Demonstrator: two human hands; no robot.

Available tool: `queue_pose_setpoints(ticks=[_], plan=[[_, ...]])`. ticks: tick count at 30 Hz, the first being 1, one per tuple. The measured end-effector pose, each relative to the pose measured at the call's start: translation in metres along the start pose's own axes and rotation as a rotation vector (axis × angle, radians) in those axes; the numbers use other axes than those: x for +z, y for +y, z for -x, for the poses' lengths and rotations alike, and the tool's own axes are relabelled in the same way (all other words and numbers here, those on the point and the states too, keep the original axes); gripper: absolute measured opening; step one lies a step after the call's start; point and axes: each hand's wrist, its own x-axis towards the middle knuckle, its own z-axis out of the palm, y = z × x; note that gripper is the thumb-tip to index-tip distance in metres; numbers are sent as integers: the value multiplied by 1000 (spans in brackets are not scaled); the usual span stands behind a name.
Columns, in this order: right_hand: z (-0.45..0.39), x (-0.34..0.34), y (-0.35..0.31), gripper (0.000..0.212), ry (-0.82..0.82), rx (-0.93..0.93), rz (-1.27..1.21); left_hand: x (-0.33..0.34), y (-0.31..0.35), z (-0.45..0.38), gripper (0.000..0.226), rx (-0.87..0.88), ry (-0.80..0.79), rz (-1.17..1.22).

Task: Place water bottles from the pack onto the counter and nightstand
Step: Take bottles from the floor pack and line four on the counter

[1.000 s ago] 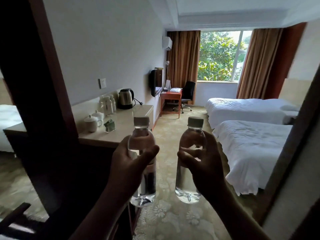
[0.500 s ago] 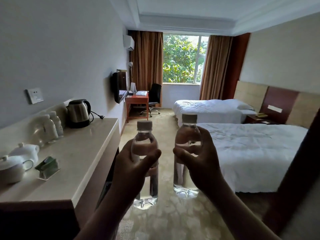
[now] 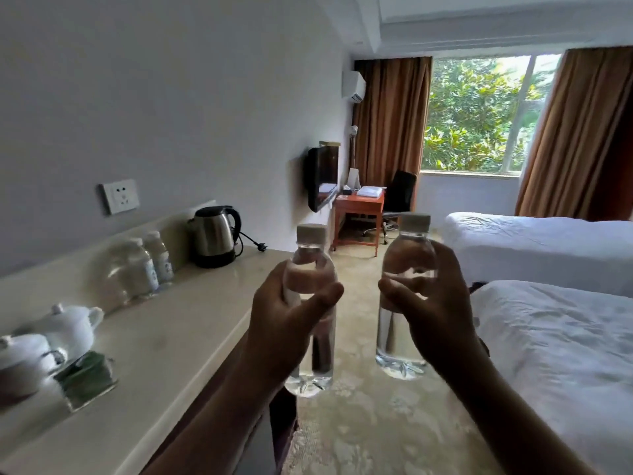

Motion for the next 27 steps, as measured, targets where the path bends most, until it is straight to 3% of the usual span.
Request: queue_pose_setpoints(ticks=[8,15,22,27], plan=[[-112,55,109,47,-143,29,-119,-28,-63,-109,40,-16,230,-13],[-202,158,199,56,-289,21,-188,-82,-136,-213,58,-8,446,-34],[-259,275,278,64,-499,-30,-252,-141,-186,-288,26,68,596,-264],[-243,349,326,61,-619,57,-386,-173,-224,-283,37,106,769,-357]])
